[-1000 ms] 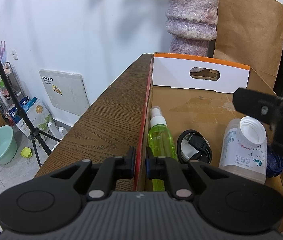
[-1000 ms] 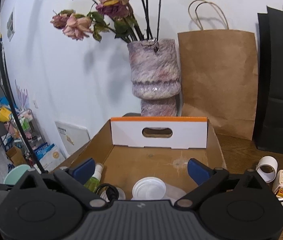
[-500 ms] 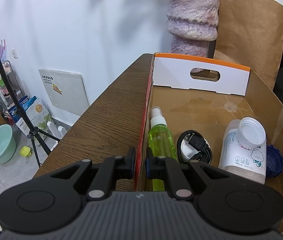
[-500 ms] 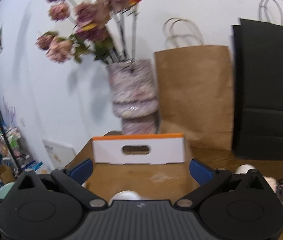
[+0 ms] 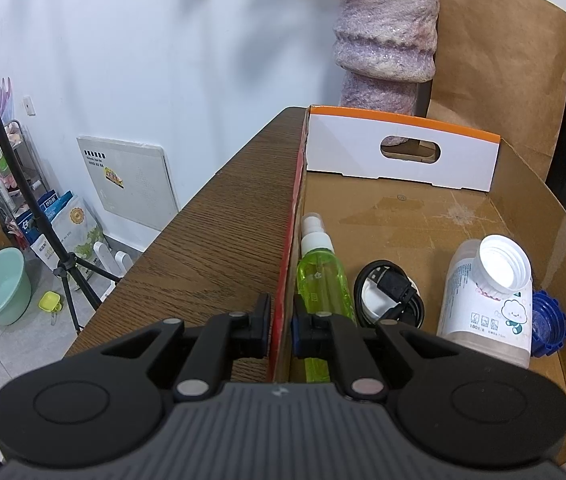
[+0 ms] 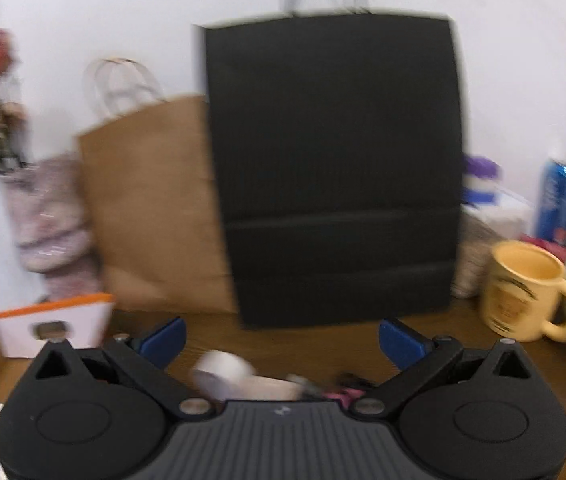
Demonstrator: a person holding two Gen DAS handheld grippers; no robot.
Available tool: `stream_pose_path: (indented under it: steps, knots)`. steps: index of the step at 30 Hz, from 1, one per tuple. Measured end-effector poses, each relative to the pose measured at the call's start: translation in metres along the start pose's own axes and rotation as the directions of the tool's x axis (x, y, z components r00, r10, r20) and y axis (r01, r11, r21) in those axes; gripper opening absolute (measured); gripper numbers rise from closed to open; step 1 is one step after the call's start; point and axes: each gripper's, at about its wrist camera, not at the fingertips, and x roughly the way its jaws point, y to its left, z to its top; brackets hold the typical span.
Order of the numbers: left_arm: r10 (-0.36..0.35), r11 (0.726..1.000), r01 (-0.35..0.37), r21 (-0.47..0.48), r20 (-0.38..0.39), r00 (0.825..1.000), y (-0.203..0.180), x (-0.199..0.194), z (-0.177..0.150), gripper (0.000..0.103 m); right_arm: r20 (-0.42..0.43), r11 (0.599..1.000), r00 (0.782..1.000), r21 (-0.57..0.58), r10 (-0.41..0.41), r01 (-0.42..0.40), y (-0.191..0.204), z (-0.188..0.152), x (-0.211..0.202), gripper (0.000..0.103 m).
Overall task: Organize rigid objects
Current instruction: 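Move the right tool back to the braided black USB cable, then close the right gripper on the braided cable coil and lift it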
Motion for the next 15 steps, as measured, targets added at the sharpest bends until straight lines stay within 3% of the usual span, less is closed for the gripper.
stream_pose_path:
  steps: [5, 9, 15]
  knots:
    - [0.001, 1.0, -0.001, 0.0, 0.001, 1.0, 0.0, 0.0, 0.0, 0.01, -0.102, 0.998, 0.993, 0.018, -0.056, 0.058, -0.025, -0.011, 0.027, 0.103]
    - [0.0, 1.0, 0.0, -0.001, 0.001, 1.0, 0.0, 0.0, 0.0, 0.01, -0.175, 0.999, 0.984, -0.01, -0.042, 0.041, -0.02, -0.023, 0.041, 0.103]
    - [0.0, 1.0, 0.0, -0.001, 0.0, 1.0, 0.0, 0.0, 0.0, 0.01, -0.219, 0.999, 0.975, -0.029, -0.041, 0.035, -0.017, -0.031, 0.048, 0.103]
